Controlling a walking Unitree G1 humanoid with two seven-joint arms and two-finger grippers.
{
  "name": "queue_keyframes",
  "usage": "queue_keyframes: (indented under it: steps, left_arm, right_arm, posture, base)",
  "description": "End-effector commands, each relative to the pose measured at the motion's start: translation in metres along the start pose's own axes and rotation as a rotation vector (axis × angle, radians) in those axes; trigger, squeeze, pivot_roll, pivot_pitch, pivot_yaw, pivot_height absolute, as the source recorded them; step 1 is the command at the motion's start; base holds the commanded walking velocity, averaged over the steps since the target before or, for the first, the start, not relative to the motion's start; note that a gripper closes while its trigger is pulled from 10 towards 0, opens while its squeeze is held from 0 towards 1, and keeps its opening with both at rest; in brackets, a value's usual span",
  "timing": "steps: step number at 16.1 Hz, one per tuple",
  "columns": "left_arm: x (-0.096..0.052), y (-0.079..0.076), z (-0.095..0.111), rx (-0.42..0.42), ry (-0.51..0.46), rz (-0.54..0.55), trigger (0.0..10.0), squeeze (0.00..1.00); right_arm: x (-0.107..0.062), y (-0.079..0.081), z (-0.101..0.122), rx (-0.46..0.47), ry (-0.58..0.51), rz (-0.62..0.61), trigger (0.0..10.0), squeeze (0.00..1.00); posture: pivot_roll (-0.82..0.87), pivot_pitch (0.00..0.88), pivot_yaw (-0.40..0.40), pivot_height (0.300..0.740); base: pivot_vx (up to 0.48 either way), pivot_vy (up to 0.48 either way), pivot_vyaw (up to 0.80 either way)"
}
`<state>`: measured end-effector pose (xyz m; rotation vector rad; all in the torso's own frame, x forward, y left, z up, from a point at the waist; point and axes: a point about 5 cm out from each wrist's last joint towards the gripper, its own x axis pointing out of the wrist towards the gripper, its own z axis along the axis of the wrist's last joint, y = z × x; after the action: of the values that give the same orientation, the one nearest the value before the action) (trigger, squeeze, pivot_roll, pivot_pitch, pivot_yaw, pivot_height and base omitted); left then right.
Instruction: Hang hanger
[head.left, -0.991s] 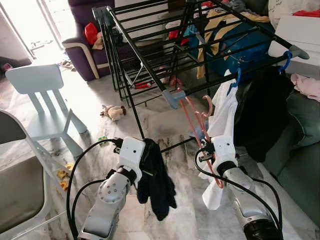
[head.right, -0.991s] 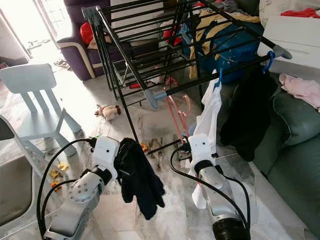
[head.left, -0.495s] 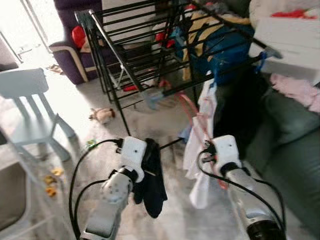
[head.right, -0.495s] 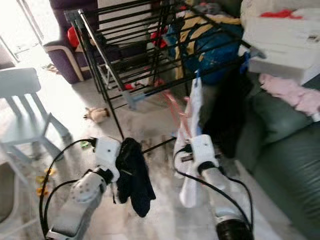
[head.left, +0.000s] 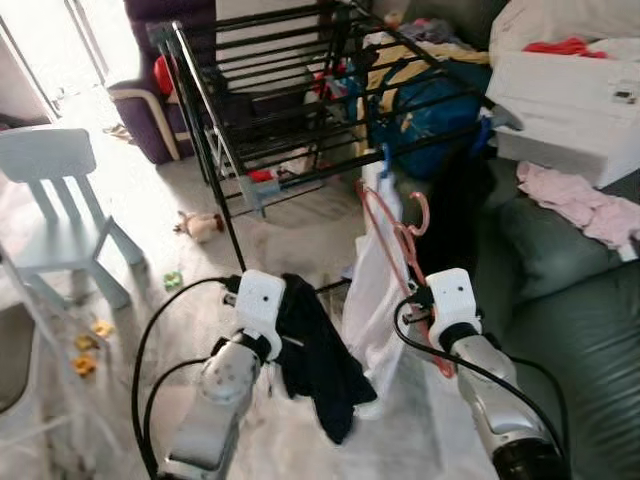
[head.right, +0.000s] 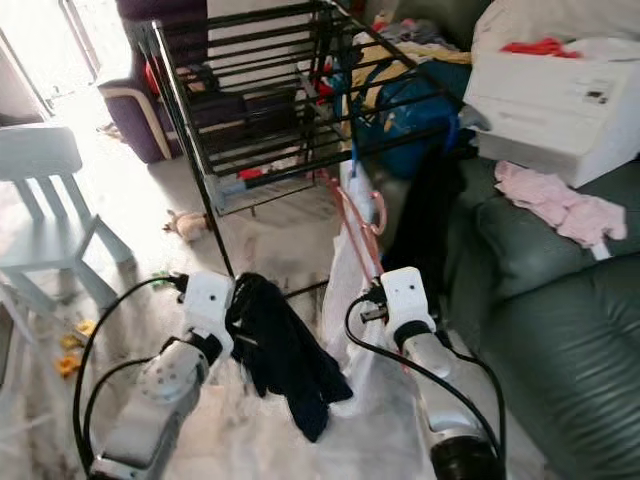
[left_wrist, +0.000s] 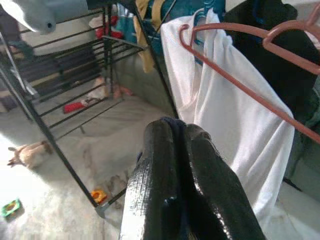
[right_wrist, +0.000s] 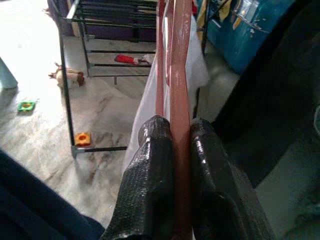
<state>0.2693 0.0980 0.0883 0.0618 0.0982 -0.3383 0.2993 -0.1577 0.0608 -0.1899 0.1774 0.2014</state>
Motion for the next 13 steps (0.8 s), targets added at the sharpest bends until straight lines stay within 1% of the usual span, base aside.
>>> queue_keyframes:
  steps: [1, 2, 4, 13]
  left_arm:
    - [0.0004, 0.0093, 0.0035, 0.003, -0.014, 0.034, 10.0, 0.00]
    - [0.0005, 0.0092, 0.0033, 0.004, -0.013, 0.034, 10.0, 0.00]
    - [0.0014, 0.0078, 0.0026, 0.001, -0.009, 0.034, 10.0, 0.00]
    - [0.0041, 0.0081, 0.0032, -0.004, -0.005, 0.020, 10.0, 0.00]
  right_arm:
    - [0.0036, 0.0070, 0.0075, 0.004, -0.025, 0.022, 10.0, 0.00]
    - [0.0038, 0.0073, 0.0072, 0.004, -0.023, 0.024, 10.0, 0.00]
    - [0.0048, 0.0074, 0.0068, 0.001, -0.017, 0.029, 10.0, 0.00]
    - [0.0073, 0.0083, 0.0086, -0.003, -0.017, 0.029, 10.0, 0.00]
  posture:
    - [-0.08, 0.000, 0.069, 0.740]
    - [-0.07, 0.000, 0.070, 0.740]
    - [-0.07, 0.000, 0.067, 0.740]
    - [-0.08, 0.000, 0.078, 0.740]
  base:
    - [0.000, 0.000, 0.00]
    - [0.000, 0.000, 0.00]
    - [-0.279, 0.000, 0.00]
    - [-0.322, 0.000, 0.00]
